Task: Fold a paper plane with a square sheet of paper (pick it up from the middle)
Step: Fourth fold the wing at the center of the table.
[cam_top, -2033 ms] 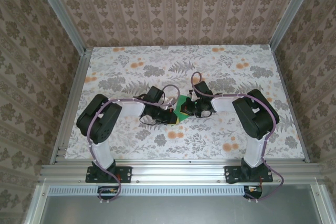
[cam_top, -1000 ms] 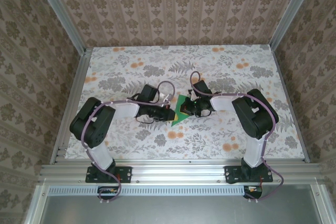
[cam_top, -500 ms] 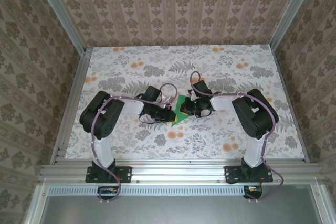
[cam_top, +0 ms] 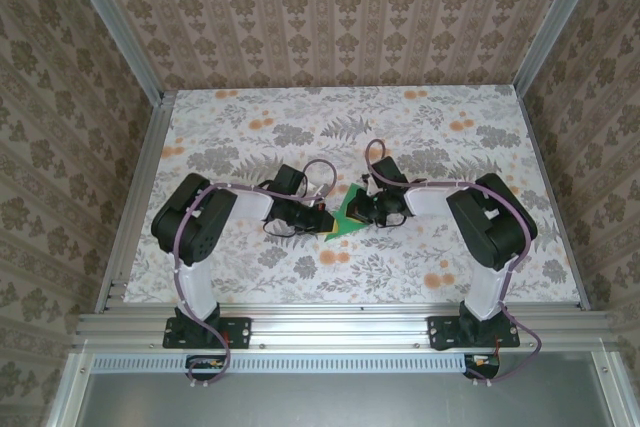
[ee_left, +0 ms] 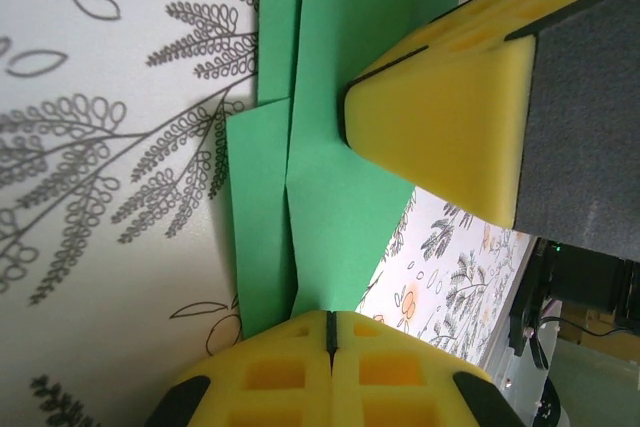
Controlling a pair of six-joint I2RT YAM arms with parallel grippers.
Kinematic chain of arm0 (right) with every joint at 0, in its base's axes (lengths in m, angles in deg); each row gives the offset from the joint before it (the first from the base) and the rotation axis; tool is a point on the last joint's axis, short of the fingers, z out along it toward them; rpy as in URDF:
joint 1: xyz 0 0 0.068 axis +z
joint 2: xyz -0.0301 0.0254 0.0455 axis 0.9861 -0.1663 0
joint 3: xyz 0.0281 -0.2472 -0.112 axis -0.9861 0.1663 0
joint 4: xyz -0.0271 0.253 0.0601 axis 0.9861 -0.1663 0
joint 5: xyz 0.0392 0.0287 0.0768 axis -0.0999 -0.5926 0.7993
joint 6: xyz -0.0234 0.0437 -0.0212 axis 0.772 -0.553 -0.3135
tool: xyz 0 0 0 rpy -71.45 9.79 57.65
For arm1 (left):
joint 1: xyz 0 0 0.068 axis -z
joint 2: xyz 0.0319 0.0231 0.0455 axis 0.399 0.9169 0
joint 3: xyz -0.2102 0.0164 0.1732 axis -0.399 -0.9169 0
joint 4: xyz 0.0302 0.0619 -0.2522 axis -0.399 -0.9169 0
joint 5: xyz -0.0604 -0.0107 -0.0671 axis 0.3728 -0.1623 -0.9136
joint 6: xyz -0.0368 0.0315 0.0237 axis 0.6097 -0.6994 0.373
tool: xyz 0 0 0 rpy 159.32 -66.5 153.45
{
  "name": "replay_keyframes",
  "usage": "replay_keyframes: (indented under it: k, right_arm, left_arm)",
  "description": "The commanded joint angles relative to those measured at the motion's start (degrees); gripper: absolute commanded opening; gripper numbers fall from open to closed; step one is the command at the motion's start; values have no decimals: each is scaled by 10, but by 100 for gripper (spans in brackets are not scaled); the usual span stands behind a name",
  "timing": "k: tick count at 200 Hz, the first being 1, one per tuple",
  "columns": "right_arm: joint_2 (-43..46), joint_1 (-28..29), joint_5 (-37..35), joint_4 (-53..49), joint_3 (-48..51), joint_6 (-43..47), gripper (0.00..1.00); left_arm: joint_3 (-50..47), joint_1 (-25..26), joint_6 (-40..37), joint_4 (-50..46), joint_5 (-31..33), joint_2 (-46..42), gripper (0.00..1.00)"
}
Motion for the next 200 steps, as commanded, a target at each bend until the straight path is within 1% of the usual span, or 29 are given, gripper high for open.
replay_keyframes:
  k: [1, 12, 30, 43, 57, 82, 99, 115, 124, 150, 161, 180, 200]
  right_arm:
    - [0, 15, 29, 18, 12, -23, 8]
    - [0, 19, 35, 40, 21, -36, 8]
    - [27, 21, 16, 74, 47, -58, 7]
    - [41, 20, 7, 63, 49, -55, 7]
    - [37, 23, 9, 52, 44, -53, 6]
    - [14, 34, 20, 67, 48, -62, 6]
    - [30, 42, 22, 91, 56, -76, 5]
    - [42, 47, 0, 58, 48, -71, 4]
    - [27, 48, -8, 41, 45, -65, 4]
    - [-18, 50, -25, 38, 55, -60, 3]
    - [-29, 51, -36, 22, 55, -56, 3]
    - [-26, 51, -55, 13, 60, -55, 3]
    - [-10, 44, -74, -26, 45, -43, 4]
  left_arm:
    - [-20, -8, -8, -69, 57, 18, 0]
    - [-16, -8, -10, -74, 57, 17, 0]
    - [-15, -8, -16, -84, 59, 13, 0]
    - [-16, -8, -16, -88, 61, 12, 0]
    - [-16, -8, -16, -89, 61, 12, 0]
    - [-12, -8, -20, -98, 67, 14, 0]
    - [-10, -8, -21, -106, 69, 14, 0]
    - [-11, -8, -23, -113, 72, 10, 0]
    - [-11, -8, -25, -117, 75, 9, 0]
    - [-6, -8, -29, -126, 77, 12, 0]
    - [-4, -8, -30, -127, 78, 12, 0]
    - [-2, -8, -38, -140, 87, 13, 0]
    - [3, -8, -49, -162, 97, 19, 0]
